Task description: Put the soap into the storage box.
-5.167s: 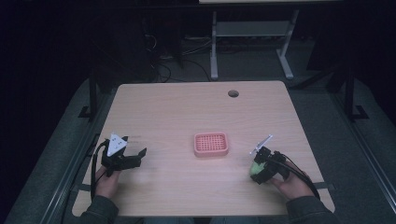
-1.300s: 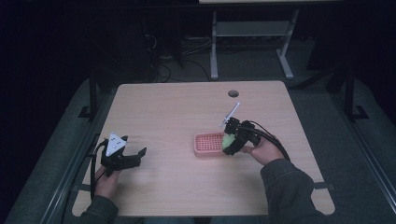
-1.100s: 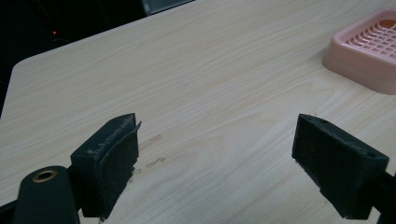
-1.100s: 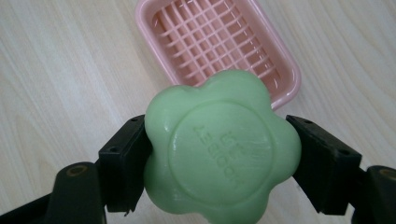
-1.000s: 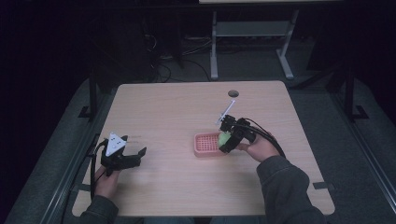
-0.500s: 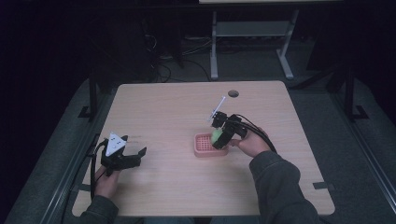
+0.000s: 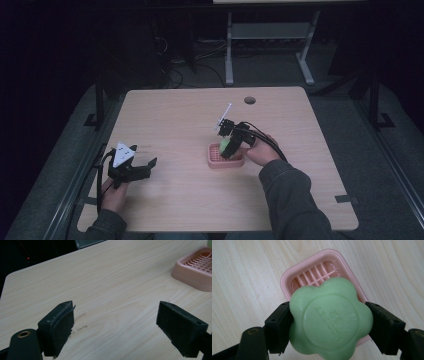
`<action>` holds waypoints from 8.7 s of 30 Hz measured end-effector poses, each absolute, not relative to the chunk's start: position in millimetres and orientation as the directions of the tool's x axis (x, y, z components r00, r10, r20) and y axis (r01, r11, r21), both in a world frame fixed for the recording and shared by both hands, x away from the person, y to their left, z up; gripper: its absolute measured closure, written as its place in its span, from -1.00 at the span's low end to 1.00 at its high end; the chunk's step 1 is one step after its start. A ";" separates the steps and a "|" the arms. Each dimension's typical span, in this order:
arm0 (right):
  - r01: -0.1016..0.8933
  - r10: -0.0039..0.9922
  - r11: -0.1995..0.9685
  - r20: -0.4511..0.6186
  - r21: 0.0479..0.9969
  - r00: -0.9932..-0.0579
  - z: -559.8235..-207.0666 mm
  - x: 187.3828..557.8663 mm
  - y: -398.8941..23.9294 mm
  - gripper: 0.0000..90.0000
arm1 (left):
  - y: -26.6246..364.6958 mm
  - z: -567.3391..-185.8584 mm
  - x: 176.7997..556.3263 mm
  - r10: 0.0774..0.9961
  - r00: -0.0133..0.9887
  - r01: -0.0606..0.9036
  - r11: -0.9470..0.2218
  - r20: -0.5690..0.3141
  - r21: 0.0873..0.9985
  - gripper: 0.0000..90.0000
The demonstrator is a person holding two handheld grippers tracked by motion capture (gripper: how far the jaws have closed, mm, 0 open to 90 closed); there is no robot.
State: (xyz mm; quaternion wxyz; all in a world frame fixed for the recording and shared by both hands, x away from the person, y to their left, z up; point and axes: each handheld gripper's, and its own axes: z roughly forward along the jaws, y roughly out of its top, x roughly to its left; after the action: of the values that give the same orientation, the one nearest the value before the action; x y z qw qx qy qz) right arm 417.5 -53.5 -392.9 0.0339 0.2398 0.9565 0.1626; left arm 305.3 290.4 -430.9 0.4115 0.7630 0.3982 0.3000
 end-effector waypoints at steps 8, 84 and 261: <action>0.458 0.478 0.825 0.022 0.332 -0.878 -400.3 421.6 -48.2 -0.43 | 290.2 -430.7 305.2 0.853 0.505 0.361 -0.345 0.130 0.866 -0.68; 0.499 0.513 0.800 0.052 0.332 -0.857 -408.8 427.4 -44.8 -0.44 | 290.1 -430.2 306.6 0.859 0.497 0.363 -0.333 0.122 0.870 -0.68; 0.699 0.731 0.528 0.162 0.481 -0.663 -447.7 304.6 -244.2 -0.44 | 282.5 -438.0 305.7 0.842 0.519 0.375 -0.380 0.148 0.845 -0.68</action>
State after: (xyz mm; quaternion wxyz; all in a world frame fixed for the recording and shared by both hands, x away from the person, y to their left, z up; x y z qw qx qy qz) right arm 304.6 -244.2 -447.7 0.0299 0.4092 0.8736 0.2615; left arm 305.7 282.5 -438.0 0.3955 0.7767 0.3918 0.2947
